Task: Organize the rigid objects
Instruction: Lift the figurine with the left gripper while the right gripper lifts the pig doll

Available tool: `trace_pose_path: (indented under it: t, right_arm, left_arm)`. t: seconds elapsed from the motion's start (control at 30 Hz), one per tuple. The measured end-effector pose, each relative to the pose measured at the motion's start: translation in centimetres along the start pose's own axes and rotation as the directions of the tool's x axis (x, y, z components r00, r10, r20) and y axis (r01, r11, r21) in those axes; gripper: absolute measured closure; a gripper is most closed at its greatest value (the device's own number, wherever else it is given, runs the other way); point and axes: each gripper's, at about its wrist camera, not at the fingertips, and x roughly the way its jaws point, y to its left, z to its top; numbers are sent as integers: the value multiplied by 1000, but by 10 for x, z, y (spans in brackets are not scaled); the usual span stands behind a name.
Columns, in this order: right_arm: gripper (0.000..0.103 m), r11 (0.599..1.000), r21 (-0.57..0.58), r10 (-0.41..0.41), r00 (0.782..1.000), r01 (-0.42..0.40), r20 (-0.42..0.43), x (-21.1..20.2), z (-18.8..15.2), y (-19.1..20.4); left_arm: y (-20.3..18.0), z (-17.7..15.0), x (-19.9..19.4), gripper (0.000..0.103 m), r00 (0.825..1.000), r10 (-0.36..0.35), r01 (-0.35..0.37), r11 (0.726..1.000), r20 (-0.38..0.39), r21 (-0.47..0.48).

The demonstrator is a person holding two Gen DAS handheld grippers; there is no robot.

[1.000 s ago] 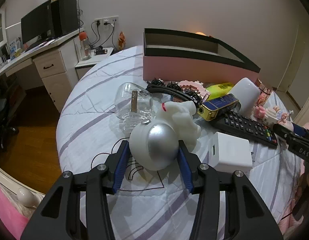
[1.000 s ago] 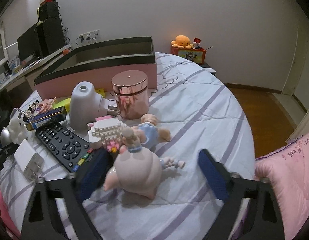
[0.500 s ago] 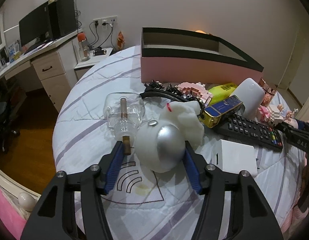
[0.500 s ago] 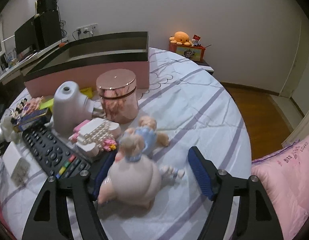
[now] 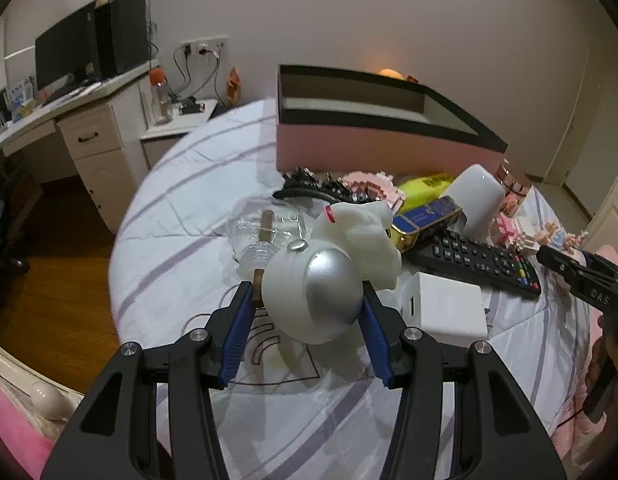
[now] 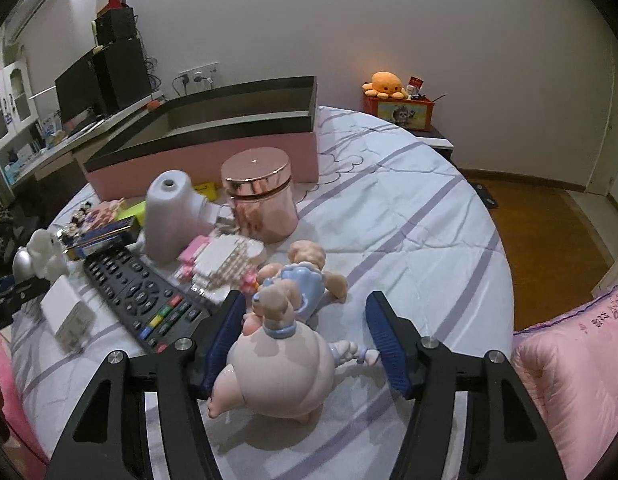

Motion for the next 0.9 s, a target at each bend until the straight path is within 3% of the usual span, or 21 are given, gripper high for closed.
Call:
trace_pose_path:
  t: [0.2,0.53,0.9]
  right_arm:
    - [39,1000,-13,12,999,-12,42,-20,1,5]
    - [39,997,-51,62,993,-57,103,-42,24,22]
    - [39,985,-99,154,977,-140,146,-45,52,50]
  left_arm:
    - [0,1,-14,51,998,-62,62,998,18,-16]
    - [-14,16,-35,51,993,-80,80,997,82,11]
    - [-20,35,-33,51,987,-126,127,992,97,-4]
